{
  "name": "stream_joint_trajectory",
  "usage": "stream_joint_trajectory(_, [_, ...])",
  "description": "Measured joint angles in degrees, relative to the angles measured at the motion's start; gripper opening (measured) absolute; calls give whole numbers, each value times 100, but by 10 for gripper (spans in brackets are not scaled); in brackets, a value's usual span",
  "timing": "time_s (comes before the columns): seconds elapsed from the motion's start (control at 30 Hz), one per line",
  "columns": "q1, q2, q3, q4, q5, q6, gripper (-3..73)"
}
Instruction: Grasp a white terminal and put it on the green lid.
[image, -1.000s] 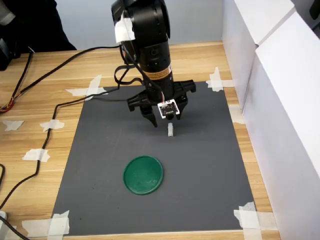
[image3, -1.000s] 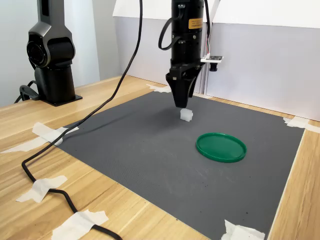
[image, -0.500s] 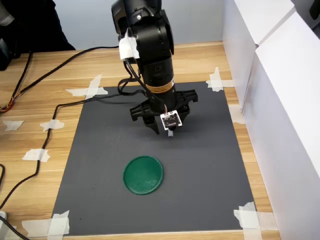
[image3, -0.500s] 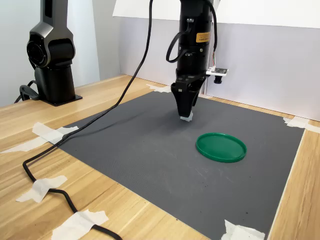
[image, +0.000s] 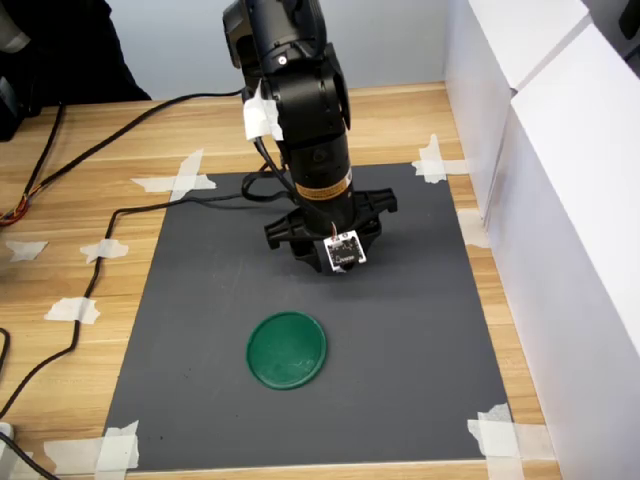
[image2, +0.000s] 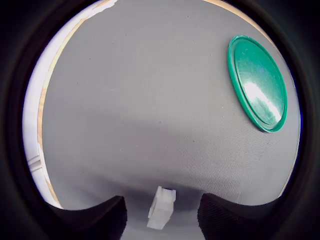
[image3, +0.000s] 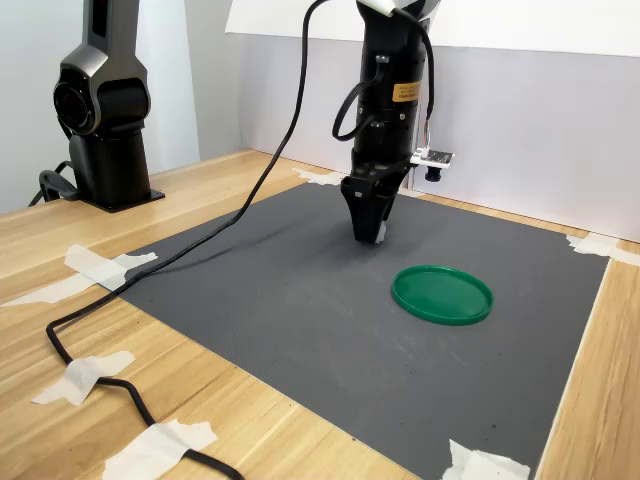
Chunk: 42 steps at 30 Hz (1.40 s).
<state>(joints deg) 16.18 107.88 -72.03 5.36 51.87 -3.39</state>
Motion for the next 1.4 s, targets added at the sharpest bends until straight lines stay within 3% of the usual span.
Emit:
stream_joint_trajectory(0.2, [0, 28, 0, 25, -34, 0, 602])
stream_joint_trajectory(0.33, [0, 28, 0, 32, -39, 0, 552])
stream_joint_trajectory(0.73, [0, 28, 0, 41, -112, 5, 179])
stream_joint_trajectory(0.83, [0, 28, 0, 41, -127, 5, 119])
stream_joint_trajectory(1.4, [0, 17, -219, 34, 88, -48, 94])
